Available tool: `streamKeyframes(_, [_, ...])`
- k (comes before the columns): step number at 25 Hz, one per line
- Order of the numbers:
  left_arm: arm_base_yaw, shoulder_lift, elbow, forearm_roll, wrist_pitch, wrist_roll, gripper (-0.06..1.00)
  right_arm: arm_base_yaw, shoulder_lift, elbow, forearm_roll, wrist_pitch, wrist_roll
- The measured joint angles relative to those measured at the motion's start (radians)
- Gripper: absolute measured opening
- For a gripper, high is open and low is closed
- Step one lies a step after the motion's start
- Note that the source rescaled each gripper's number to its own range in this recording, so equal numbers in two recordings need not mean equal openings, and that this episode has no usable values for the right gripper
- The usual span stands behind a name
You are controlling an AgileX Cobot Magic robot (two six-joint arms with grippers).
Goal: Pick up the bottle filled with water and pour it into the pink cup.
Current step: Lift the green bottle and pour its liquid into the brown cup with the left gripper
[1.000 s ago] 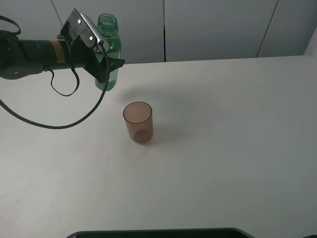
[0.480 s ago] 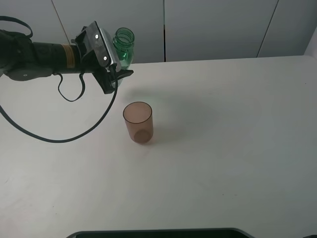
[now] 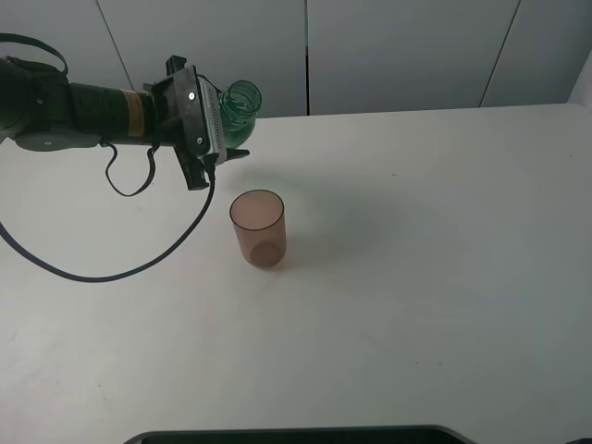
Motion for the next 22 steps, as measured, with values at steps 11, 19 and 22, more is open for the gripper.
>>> streamKeyframes(11, [0.0,0.0,0.0,-0.012,0.028,0.192,0.0,0.0,0.0,0.0,0.0,0.0,0.0])
streamKeyframes(19, [0.0,0.0,0.0,-0.025,0.028,0.22,0.0,0.0,0.0,0.0,0.0,0.0,0.0])
streamKeyframes(22, [0.0,0.0,0.0,-0.026,0.028,0.223,0.0,0.0,0.0,0.0,0.0,0.0,0.0])
